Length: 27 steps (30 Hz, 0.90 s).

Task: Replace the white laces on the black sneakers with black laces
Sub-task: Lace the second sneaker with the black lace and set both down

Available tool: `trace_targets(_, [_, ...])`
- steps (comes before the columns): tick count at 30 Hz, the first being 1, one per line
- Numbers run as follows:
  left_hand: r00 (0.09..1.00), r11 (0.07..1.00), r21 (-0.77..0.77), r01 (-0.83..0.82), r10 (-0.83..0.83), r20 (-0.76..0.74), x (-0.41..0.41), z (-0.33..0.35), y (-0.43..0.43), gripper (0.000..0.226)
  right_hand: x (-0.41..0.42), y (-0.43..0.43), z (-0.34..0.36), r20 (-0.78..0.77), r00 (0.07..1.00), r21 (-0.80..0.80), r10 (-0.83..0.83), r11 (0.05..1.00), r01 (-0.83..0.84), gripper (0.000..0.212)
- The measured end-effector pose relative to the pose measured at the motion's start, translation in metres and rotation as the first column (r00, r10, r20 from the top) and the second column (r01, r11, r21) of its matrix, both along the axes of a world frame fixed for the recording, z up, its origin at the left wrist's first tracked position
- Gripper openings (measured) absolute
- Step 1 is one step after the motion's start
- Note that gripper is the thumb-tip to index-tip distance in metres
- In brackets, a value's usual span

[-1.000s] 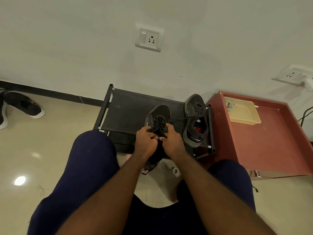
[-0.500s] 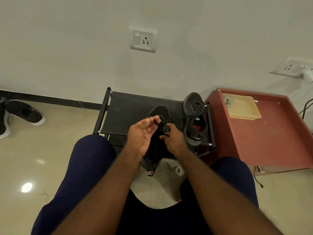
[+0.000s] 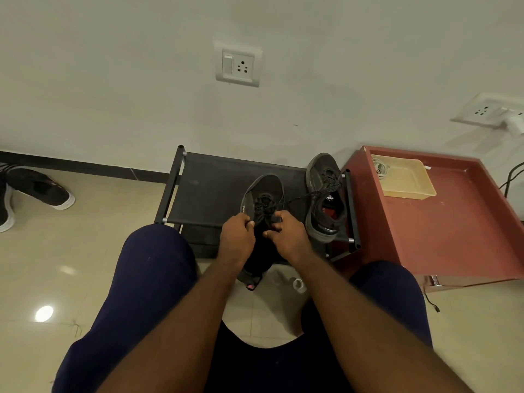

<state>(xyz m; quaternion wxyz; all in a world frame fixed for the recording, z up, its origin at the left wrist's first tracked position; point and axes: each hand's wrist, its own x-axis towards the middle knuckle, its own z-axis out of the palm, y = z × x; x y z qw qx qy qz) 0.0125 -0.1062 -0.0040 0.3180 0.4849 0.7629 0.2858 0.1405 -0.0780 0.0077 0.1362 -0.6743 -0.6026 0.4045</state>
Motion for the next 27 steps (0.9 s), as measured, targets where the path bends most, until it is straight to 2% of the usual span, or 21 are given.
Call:
trace_targets(3, [0.985, 0.982, -0.111, 0.156, -0.163, -0.063, -0.003, 0.007, 0.003, 0.032, 0.000, 0.000, -0.002, -0.004, 1.000, 0.003, -0.001, 1.000, 0.001, 0.055])
trace_targets(5, [0.952, 0.943, -0.231, 0.239, -0.274, -0.134, -0.003, 0.015, 0.003, 0.026, -0.001, 0.000, -0.001, -0.013, 1.000, -0.005, -0.002, 1.000, 0.002, 0.053])
trace_targets(8, [0.891, 0.916, -0.344, 0.207, -0.321, -0.319, -0.001, 0.026, -0.001, 0.019, -0.001, 0.000, 0.000, -0.027, 1.000, -0.028, 0.001, 1.000, -0.002, 0.055])
trace_targets(12, [0.874, 0.901, -0.386, 0.200, -0.342, -0.346, -0.002, 0.034, -0.003, 0.018, 0.002, -0.002, -0.004, -0.038, 0.999, -0.045, -0.005, 0.999, 0.004, 0.056])
trace_targets(15, [0.894, 0.898, -0.341, 0.279, -0.372, -0.249, -0.011, 0.036, 0.005, 0.026, 0.004, -0.005, -0.006, -0.079, 0.997, -0.028, -0.027, 0.999, 0.025, 0.064])
trace_targets(16, [0.925, 0.913, -0.284, 0.293, -0.346, -0.159, -0.013, 0.036, 0.006, 0.027, 0.004, -0.005, -0.006, -0.084, 0.996, -0.018, -0.027, 1.000, 0.026, 0.066])
trace_targets(18, [0.970, 0.959, -0.149, 0.242, -0.236, 0.056, -0.016, 0.035, 0.006, 0.024, 0.005, -0.006, -0.005, -0.102, 0.994, 0.006, -0.030, 0.999, 0.031, 0.067])
trace_targets(22, [0.950, 0.996, 0.031, 0.089, -0.094, 0.298, -0.013, 0.046, 0.005, 0.024, 0.005, -0.005, -0.004, -0.151, 0.986, 0.037, -0.065, 0.997, 0.071, 0.080])
trace_targets(24, [0.860, 0.994, 0.104, -0.023, -0.033, 0.510, -0.012, 0.064, 0.004, 0.024, 0.004, -0.004, -0.005, -0.169, 0.981, 0.024, -0.099, 0.994, 0.105, 0.084])
trace_targets(25, [0.758, 0.989, 0.135, -0.065, -0.039, 0.651, -0.013, 0.074, 0.003, 0.025, 0.005, -0.003, -0.005, -0.174, 0.977, 0.013, -0.123, 0.992, 0.127, 0.086])
trace_targets(26, [0.581, 0.982, 0.152, -0.109, -0.061, 0.811, -0.015, 0.082, 0.003, 0.027, 0.005, -0.002, -0.006, -0.180, 0.974, 0.012, -0.138, 0.990, 0.142, 0.087])
trace_targets(27, [0.330, 0.977, 0.143, -0.156, -0.085, 0.940, -0.018, 0.090, 0.002, 0.028, 0.006, -0.002, -0.007, -0.188, 0.972, 0.016, -0.141, 0.989, 0.147, 0.087])
